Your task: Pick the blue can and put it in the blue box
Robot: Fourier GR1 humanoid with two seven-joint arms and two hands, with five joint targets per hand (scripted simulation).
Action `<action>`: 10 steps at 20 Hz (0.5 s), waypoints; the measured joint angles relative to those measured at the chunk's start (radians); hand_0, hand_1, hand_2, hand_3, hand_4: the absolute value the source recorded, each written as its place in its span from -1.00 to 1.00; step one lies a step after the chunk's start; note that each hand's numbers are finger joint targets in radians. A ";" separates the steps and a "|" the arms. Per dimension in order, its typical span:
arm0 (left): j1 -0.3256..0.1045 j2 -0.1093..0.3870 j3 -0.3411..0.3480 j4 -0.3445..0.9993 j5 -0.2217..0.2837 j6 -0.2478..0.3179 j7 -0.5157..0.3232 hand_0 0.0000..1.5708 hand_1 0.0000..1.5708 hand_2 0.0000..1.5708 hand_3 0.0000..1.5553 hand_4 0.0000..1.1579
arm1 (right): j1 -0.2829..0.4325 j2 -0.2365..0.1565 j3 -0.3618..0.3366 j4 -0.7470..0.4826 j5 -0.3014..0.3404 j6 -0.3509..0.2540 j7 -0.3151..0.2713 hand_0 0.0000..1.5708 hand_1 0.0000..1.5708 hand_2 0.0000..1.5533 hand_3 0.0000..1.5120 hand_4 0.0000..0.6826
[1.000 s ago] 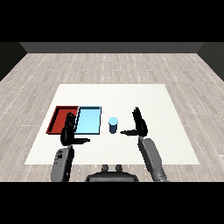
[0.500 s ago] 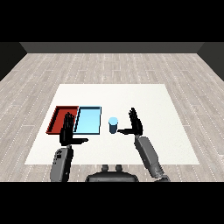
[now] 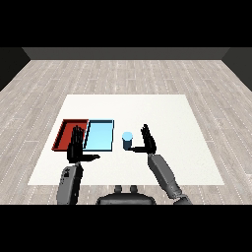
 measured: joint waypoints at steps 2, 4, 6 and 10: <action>-0.007 -0.001 0.002 0.011 0.000 0.002 -0.003 -1.00 -1.00 -1.00 -1.00 -1.00 | -0.028 0.000 0.019 0.052 -0.030 -0.006 -0.024 -1.00 -1.00 -1.00 -1.00 -1.00; 0.004 0.003 0.002 0.002 0.000 0.001 -0.003 -1.00 -1.00 -1.00 -1.00 -1.00 | -0.035 -0.005 0.009 0.059 -0.034 0.007 -0.015 -1.00 -1.00 -1.00 -1.00 -1.00; -0.002 0.019 0.020 0.023 0.011 -0.016 -0.015 -1.00 -1.00 -1.00 -1.00 -1.00 | -0.049 -0.003 0.045 0.090 -0.062 -0.010 -0.035 -1.00 -1.00 -1.00 -1.00 -1.00; 0.015 0.008 0.004 -0.007 0.000 -0.004 -0.007 -1.00 -1.00 -1.00 -1.00 -1.00 | -0.075 -0.001 0.086 0.129 -0.107 -0.031 -0.062 -1.00 -1.00 -1.00 -1.00 -1.00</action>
